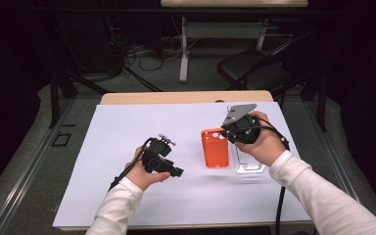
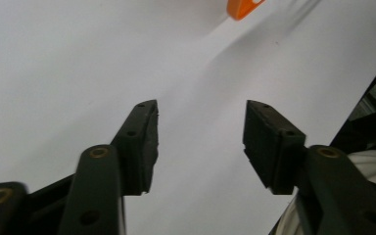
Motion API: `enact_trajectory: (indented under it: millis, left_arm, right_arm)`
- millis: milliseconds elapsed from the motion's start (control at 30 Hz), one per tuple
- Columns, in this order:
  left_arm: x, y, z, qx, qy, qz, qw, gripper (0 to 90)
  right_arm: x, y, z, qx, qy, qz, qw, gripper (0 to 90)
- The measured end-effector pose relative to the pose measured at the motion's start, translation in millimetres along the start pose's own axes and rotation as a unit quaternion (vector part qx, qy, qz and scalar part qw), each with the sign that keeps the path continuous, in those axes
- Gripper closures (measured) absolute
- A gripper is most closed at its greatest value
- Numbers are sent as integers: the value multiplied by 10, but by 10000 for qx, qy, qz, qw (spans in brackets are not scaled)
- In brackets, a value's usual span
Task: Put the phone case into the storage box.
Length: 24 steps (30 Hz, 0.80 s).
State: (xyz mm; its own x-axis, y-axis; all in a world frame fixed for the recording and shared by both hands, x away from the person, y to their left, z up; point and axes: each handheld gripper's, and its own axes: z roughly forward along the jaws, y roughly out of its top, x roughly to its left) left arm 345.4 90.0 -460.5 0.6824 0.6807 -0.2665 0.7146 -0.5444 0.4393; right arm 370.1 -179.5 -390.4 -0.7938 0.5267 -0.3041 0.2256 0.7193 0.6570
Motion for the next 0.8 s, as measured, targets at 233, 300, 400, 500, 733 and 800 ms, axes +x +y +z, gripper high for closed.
enact_trajectory:
  millis: [233,300,400,500,733,800]
  left_arm:
    - [14,2,-21,-126,96,93,9998,384]
    - [18,7,-31,-120,152,184,9996,340]
    - [21,11,-44,-169,250,214,9993,287]
    - [26,11,-57,-227,240,176,9993,236]
    - [48,8,-105,-393,165,13,9991,161]
    - [55,4,-115,-394,127,-30,9991,154]
  right_arm:
    - [-144,-10,-81,10,-180,-40,9998,799]
    - [-190,-14,-101,5,-239,-41,9997,799]
    - [-257,-17,-129,-11,-338,-61,9994,799]
    - [-319,-18,-162,-41,-379,-28,9993,799]
    - [-449,13,-246,-160,-334,95,9993,799]
    - [-487,29,-272,-199,-329,110,9992,799]
